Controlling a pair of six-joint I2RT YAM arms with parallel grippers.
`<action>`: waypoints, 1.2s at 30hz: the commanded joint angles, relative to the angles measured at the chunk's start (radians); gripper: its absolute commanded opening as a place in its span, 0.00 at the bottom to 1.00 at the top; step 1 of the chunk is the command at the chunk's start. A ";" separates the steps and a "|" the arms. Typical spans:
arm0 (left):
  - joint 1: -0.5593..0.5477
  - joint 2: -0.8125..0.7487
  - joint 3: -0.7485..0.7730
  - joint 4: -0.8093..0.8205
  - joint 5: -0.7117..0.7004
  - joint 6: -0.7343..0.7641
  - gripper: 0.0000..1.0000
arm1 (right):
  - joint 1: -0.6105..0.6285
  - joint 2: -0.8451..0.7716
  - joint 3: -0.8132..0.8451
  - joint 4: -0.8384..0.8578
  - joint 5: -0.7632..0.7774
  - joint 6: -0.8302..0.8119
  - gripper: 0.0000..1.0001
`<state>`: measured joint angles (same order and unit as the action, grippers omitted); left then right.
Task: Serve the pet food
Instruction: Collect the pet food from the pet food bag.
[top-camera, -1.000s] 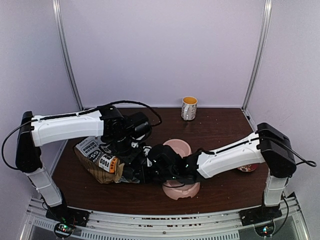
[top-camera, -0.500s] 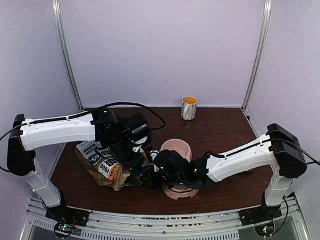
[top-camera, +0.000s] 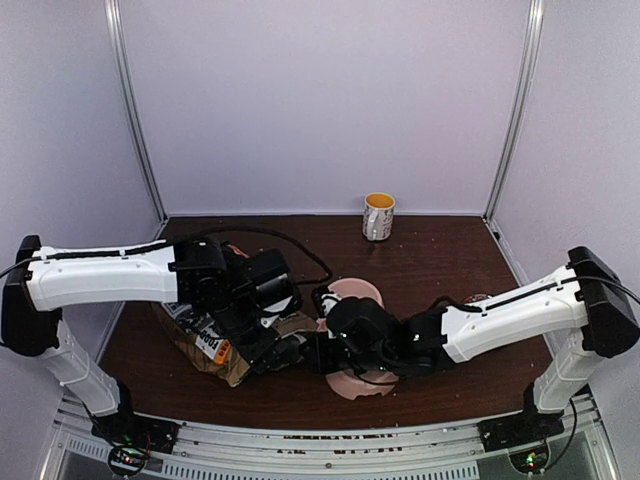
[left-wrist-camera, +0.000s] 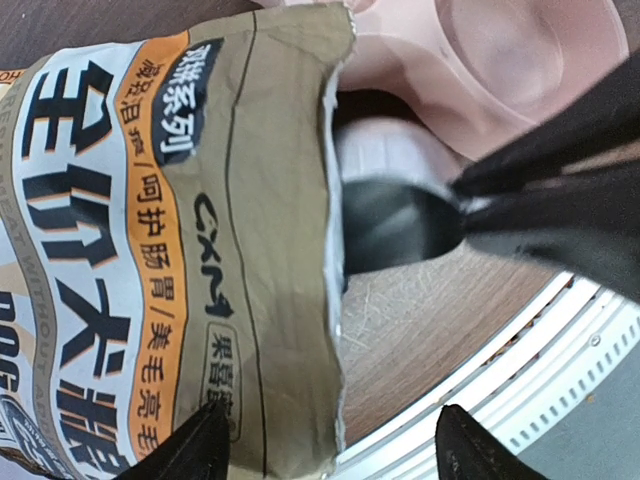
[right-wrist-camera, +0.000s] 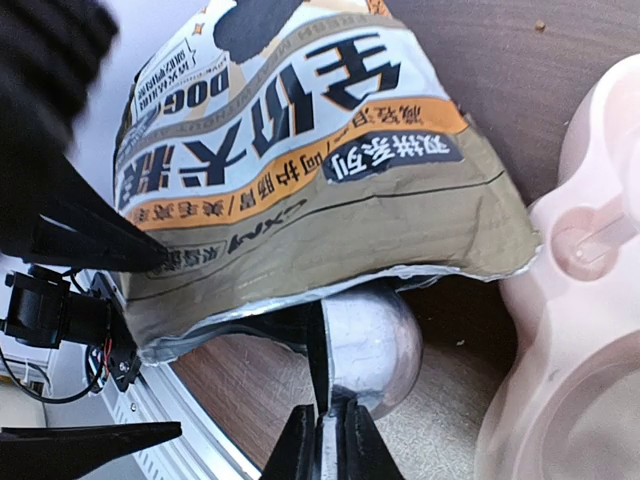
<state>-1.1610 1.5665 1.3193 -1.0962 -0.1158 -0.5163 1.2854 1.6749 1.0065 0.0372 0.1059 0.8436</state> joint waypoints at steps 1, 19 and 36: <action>-0.022 -0.085 -0.036 0.043 -0.055 0.037 0.75 | -0.007 -0.069 0.034 -0.027 0.083 -0.026 0.00; -0.109 -0.071 -0.148 0.125 -0.357 0.091 0.58 | -0.029 -0.090 0.117 -0.120 0.056 -0.087 0.00; -0.017 -0.023 -0.100 0.174 -0.391 0.152 0.00 | -0.068 -0.095 0.115 -0.169 0.071 -0.093 0.00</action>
<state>-1.2499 1.5410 1.1824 -0.9588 -0.5087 -0.4038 1.2434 1.6230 1.0897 -0.1188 0.1322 0.7647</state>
